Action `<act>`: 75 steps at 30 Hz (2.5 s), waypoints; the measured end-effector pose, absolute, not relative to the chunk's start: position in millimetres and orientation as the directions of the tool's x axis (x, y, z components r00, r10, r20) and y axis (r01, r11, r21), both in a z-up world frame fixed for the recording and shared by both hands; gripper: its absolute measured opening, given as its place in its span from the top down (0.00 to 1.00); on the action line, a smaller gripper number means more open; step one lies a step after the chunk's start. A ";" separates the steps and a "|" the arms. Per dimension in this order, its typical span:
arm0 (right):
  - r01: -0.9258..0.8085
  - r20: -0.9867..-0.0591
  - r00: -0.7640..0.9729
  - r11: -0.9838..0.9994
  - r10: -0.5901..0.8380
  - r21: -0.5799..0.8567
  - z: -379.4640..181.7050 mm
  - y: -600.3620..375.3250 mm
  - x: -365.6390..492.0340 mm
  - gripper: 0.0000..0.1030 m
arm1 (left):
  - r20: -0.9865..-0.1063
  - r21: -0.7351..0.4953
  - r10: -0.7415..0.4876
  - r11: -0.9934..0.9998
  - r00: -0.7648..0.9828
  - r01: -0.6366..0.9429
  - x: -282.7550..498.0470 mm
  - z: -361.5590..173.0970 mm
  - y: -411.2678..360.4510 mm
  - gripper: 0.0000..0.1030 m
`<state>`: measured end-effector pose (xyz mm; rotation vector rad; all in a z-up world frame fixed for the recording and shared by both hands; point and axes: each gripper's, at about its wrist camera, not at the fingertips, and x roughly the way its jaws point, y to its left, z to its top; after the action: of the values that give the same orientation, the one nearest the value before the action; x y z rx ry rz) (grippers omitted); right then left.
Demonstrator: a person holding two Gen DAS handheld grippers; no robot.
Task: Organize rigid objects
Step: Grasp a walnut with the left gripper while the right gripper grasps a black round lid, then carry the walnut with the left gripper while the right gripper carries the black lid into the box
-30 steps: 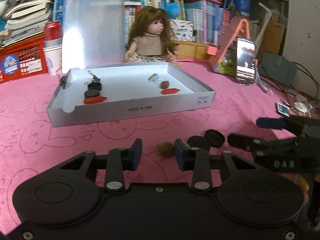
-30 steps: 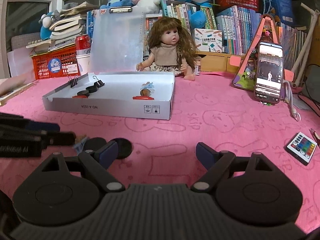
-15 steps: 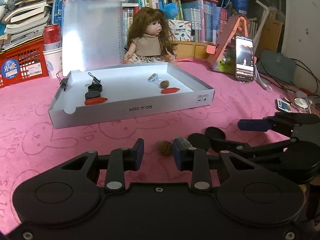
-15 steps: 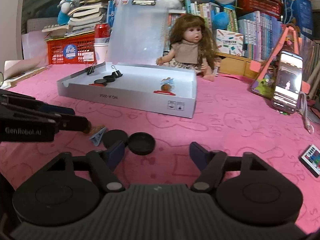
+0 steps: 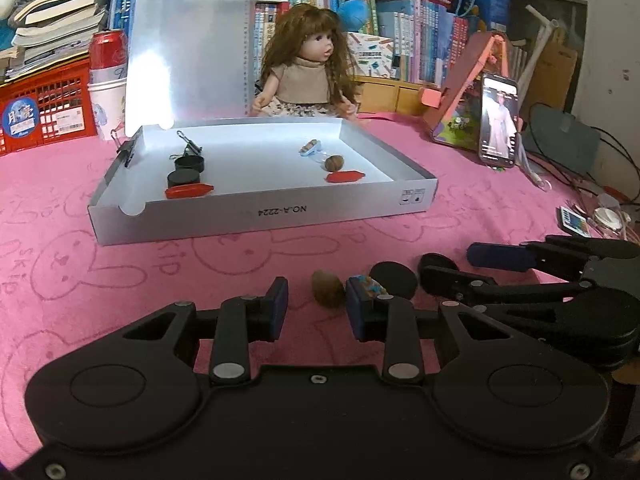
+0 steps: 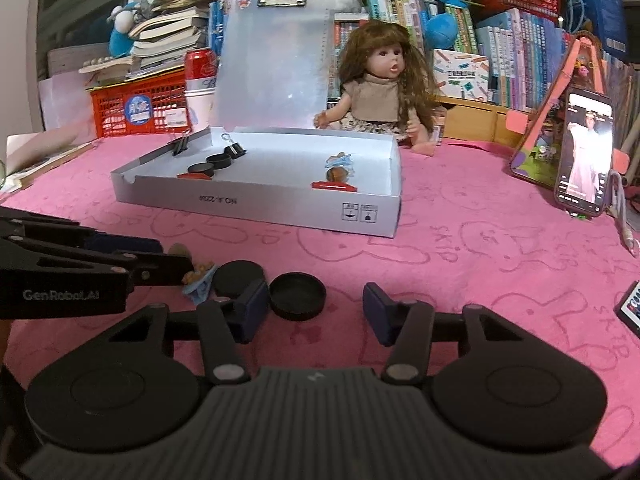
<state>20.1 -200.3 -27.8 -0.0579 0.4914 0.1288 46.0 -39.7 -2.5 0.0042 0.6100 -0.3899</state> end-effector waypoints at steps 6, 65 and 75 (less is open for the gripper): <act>-0.129 -0.468 0.878 0.991 0.098 -0.035 -29.4 -200.4 21.3 0.41 | -0.562 -0.106 -0.334 0.936 0.757 0.335 49.6 -3.4 -42.4 0.69; -0.120 -0.432 0.892 0.992 0.129 0.047 12.1 -193.7 65.8 0.65 | -0.493 -0.097 -0.245 0.969 0.835 0.227 92.5 44.8 -19.1 0.86; -0.107 -0.447 0.885 0.992 0.126 0.067 20.9 -195.5 94.4 0.65 | -0.512 -0.117 -0.236 0.972 0.826 0.204 126.4 48.7 -12.2 0.86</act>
<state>94.4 -195.5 20.9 0.0411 0.4680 0.1211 126.4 -12.2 48.7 -0.0583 0.5515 -0.2340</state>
